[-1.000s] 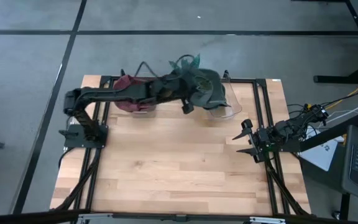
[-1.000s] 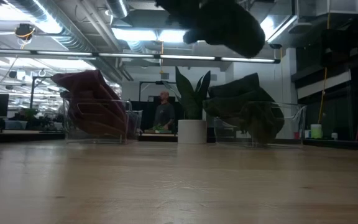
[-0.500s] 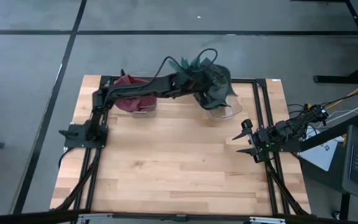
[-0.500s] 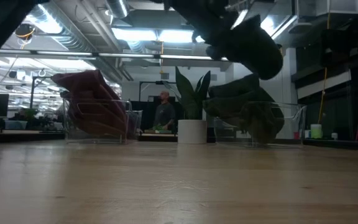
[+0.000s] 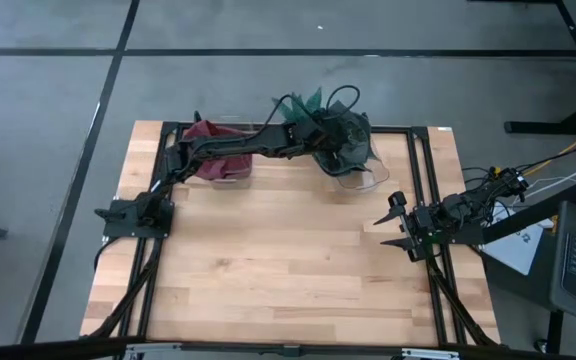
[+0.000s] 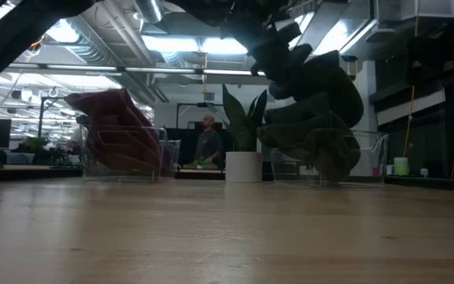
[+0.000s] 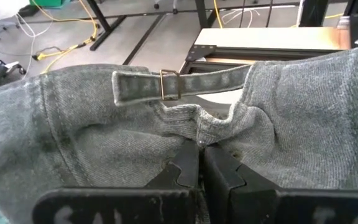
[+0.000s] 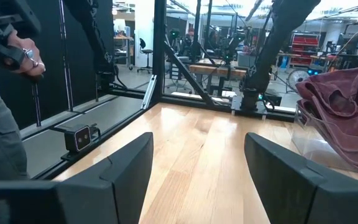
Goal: Pick & Place hat
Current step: Put the gray cap into the right bin
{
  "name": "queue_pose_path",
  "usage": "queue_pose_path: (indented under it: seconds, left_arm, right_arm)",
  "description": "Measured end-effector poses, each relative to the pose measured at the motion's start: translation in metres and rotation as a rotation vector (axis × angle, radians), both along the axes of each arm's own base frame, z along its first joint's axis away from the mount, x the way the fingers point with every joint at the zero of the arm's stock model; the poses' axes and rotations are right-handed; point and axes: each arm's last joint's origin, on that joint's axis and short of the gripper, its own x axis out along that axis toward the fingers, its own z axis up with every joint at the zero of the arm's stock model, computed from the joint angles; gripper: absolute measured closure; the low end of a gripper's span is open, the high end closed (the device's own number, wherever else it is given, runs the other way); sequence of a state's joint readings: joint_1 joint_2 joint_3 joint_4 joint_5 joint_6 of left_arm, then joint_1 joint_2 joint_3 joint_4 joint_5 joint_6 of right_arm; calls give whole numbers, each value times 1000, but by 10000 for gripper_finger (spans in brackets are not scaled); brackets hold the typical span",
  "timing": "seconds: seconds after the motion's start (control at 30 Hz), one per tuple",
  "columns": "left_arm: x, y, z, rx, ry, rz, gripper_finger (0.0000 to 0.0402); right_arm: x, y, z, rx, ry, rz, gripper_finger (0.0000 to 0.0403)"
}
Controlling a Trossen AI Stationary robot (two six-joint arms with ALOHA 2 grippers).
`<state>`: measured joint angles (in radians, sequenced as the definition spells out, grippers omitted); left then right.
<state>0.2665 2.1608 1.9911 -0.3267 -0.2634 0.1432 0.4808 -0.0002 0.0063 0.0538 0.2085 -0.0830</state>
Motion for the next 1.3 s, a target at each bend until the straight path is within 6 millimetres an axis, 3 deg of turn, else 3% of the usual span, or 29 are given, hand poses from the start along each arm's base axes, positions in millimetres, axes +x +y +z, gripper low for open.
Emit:
queue_pose_path:
  seconds: [0.4,0.9,1.3]
  left_arm:
    - [0,2,-2,14,14,-38,398]
    - [8,21,-52,-67,112,48,398]
    - [-4,41,-67,-124,225,86,398]
  right_arm:
    - [0,0,0,0,0,0,150]
    - [0,0,0,0,0,0,150]
    - [0,0,0,0,0,0,150]
